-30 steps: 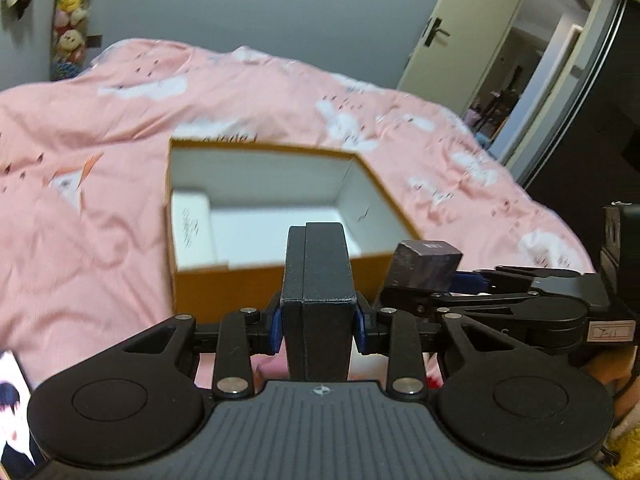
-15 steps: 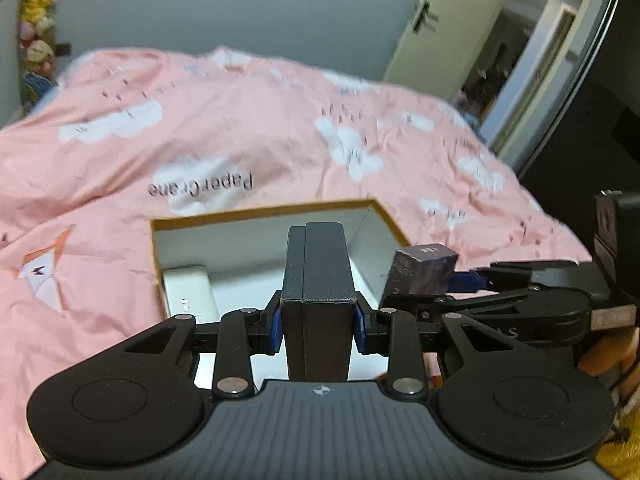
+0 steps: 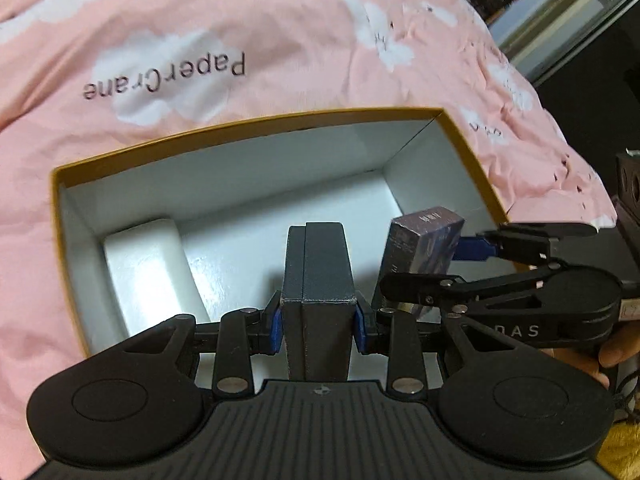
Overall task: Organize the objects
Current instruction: 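Lower the grey box and purple box into the orange box with both tools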
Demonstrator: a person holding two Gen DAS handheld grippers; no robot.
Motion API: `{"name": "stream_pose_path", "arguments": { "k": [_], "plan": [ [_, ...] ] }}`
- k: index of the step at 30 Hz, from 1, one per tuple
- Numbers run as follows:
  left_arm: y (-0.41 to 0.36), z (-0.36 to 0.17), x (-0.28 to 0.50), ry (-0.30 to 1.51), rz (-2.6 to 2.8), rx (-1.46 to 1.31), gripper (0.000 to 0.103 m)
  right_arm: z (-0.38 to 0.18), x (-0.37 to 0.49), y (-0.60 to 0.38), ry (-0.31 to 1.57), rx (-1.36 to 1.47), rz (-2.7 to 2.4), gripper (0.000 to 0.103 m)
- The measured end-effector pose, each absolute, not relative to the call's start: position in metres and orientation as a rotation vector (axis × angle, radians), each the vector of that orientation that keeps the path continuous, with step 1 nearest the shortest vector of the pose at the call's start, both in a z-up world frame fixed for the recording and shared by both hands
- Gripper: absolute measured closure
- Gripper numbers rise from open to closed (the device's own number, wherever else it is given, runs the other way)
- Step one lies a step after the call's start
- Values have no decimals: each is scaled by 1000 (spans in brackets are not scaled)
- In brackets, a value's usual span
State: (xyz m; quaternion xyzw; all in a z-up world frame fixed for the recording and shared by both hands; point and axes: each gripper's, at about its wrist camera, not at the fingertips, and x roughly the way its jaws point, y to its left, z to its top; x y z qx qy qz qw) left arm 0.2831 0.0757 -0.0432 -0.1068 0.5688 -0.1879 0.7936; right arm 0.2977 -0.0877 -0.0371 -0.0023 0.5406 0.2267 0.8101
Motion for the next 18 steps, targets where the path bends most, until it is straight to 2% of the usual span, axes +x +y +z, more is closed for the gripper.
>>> {"name": "stream_pose_path", "arguments": {
  "k": [9, 11, 14, 18],
  "plan": [
    [87, -61, 317, 1287, -457, -240, 65, -65, 333, -77, 1253, 48, 490, 41],
    [87, -59, 319, 1286, -440, -202, 61, -69, 337, -76, 1263, 63, 494, 41],
    [85, -58, 321, 1276, -386, -142, 46, -71, 338, -74, 1270, 75, 495, 41],
    [85, -58, 321, 1262, -337, -75, 40, -74, 341, -73, 1277, 87, 489, 41]
  ]
}}
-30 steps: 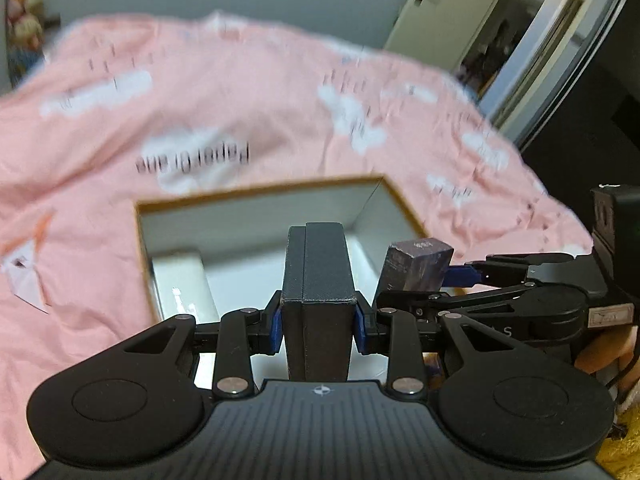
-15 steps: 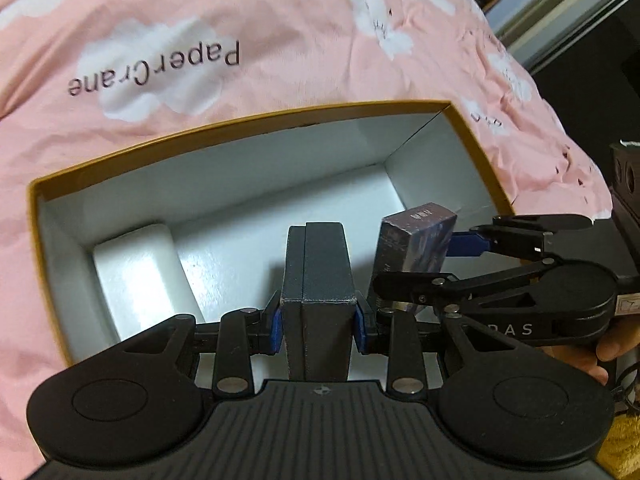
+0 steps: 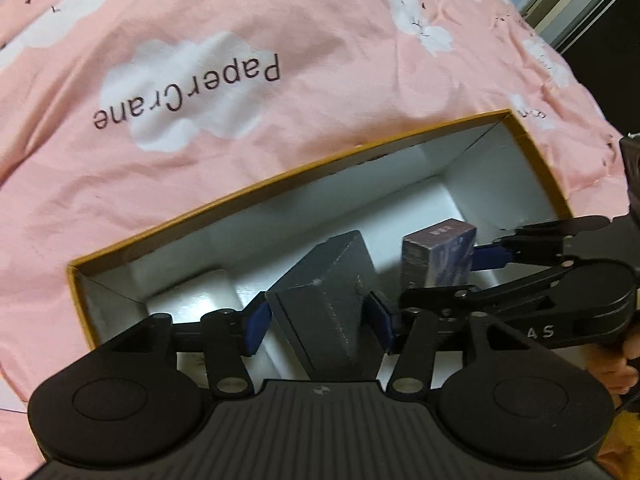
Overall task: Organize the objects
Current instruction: 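Lower the grey box and purple box into the orange box with both tools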
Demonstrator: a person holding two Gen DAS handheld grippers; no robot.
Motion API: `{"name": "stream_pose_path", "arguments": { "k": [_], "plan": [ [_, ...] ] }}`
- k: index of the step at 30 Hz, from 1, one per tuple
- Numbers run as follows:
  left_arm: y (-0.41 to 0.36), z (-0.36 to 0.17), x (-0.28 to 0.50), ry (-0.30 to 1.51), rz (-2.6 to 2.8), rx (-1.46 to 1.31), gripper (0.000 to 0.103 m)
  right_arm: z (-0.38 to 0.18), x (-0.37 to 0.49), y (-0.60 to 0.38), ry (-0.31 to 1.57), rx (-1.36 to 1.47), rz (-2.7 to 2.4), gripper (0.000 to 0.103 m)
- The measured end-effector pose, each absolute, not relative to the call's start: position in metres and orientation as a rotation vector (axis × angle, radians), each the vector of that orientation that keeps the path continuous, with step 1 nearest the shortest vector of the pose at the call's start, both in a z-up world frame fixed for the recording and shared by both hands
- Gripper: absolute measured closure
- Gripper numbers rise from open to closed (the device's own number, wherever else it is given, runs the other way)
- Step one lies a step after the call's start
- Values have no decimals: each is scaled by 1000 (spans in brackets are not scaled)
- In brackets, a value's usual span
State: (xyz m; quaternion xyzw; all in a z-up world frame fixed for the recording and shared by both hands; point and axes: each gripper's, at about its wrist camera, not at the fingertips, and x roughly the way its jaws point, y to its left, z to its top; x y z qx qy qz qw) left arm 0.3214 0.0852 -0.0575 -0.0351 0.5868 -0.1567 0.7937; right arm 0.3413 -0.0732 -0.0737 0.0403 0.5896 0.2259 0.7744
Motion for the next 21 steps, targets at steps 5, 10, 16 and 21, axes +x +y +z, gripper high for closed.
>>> {"name": "stream_pose_path", "arguments": {
  "k": [5, 10, 16, 21],
  "plan": [
    [82, -54, 317, 1237, -306, -11, 37, -73, 344, -73, 1277, 79, 481, 41],
    [75, -51, 315, 1193, -265, 88, 36, -75, 350, -73, 1287, 93, 466, 41],
    [70, -49, 309, 1169, -268, 169, 36, -79, 355, -71, 1297, 110, 454, 41],
    [69, -51, 300, 1195, -335, 194, 37, -83, 361, -72, 1309, 142, 439, 41]
  ]
}}
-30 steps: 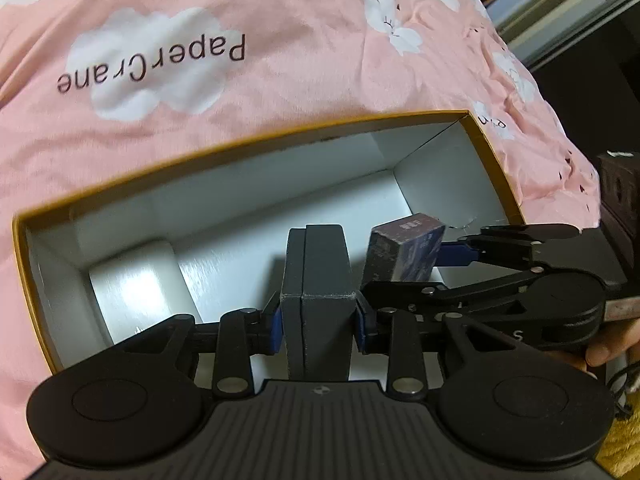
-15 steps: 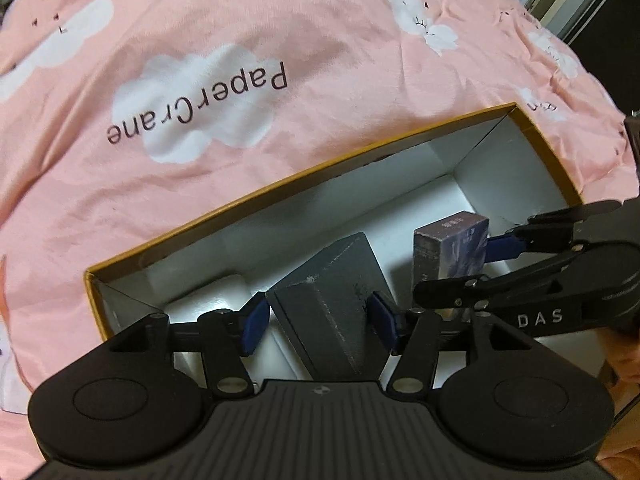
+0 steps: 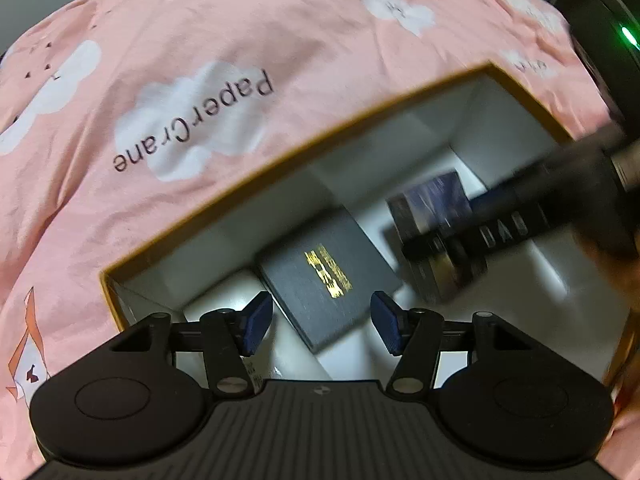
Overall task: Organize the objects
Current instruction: 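Lower the grey box and purple box into the orange box with both tools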
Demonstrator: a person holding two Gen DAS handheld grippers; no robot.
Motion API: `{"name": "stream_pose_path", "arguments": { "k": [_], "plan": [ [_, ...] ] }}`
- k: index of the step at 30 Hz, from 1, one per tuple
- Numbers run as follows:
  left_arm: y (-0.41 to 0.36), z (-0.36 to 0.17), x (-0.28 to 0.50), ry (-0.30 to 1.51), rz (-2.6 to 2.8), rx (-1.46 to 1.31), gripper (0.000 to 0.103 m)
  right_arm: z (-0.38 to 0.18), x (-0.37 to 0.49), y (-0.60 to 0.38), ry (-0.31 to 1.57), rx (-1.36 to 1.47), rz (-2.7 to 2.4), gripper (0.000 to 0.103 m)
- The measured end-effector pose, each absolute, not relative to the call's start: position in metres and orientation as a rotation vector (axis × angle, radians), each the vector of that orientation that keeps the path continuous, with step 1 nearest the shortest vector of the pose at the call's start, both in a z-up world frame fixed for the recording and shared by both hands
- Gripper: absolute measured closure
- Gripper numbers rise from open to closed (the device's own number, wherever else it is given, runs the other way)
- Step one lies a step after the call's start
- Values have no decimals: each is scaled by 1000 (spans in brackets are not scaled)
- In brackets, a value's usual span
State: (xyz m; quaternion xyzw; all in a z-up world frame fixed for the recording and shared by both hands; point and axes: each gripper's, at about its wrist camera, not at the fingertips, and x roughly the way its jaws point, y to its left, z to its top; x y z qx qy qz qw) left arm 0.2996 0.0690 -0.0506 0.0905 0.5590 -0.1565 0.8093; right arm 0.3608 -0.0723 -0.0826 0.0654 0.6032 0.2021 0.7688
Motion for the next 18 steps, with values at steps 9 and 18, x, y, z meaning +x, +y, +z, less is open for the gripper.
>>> {"name": "stream_pose_path", "arguments": {
  "k": [9, 18],
  "plan": [
    [61, -63, 293, 1214, -334, 230, 41, -87, 374, -65, 1284, 236, 427, 40],
    [62, -62, 290, 1204, -337, 220, 42, -85, 376, -72, 1274, 291, 475, 42]
  ]
}}
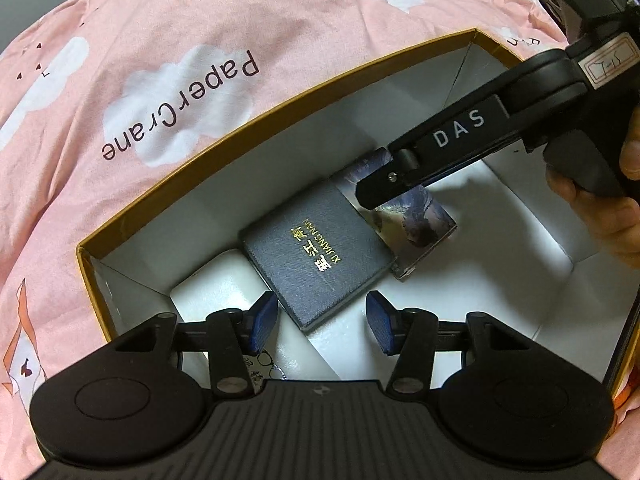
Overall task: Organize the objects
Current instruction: 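Lower the grey box and purple box into the orange box with both tools, then open both tools and withdraw them from the orange box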
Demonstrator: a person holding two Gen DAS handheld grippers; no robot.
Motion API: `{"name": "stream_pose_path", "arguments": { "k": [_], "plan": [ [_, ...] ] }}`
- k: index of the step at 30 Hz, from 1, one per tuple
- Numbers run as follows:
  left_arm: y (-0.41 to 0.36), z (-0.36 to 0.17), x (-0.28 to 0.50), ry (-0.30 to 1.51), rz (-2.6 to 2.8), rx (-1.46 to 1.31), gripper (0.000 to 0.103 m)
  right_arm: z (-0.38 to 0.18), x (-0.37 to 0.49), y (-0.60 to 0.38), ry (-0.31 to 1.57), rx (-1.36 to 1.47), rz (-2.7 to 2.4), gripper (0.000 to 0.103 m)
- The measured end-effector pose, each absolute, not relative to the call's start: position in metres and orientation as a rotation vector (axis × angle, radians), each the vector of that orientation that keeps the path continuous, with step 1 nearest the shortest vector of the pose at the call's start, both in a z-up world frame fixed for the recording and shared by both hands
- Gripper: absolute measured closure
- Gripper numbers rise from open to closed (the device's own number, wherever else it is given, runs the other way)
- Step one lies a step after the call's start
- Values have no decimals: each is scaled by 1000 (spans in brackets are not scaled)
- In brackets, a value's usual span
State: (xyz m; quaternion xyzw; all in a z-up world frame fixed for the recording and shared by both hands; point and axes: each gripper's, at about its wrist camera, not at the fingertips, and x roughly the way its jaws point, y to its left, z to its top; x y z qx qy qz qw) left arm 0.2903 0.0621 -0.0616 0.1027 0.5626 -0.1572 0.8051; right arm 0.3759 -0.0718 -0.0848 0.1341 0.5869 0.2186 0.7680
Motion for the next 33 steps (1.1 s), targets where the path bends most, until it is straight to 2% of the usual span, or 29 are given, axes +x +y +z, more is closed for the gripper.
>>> {"name": "stream_pose_path", "arguments": {
  "k": [1, 10, 18, 32, 33],
  "plan": [
    [63, -62, 290, 1202, -337, 215, 42, -84, 375, -72, 1277, 285, 477, 42],
    [66, -58, 288, 1182, -339, 183, 42, -92, 371, -75, 1286, 251, 438, 70],
    [73, -35, 277, 1124, -330, 131, 43, -86, 367, -80, 1272, 266, 444, 71],
    [66, 44, 197, 979, -386, 128, 45, 13, 255, -70, 957, 134, 661, 69],
    [65, 49, 190, 967, -391, 133, 45, 19, 244, -71, 926, 123, 667, 67]
  ]
}}
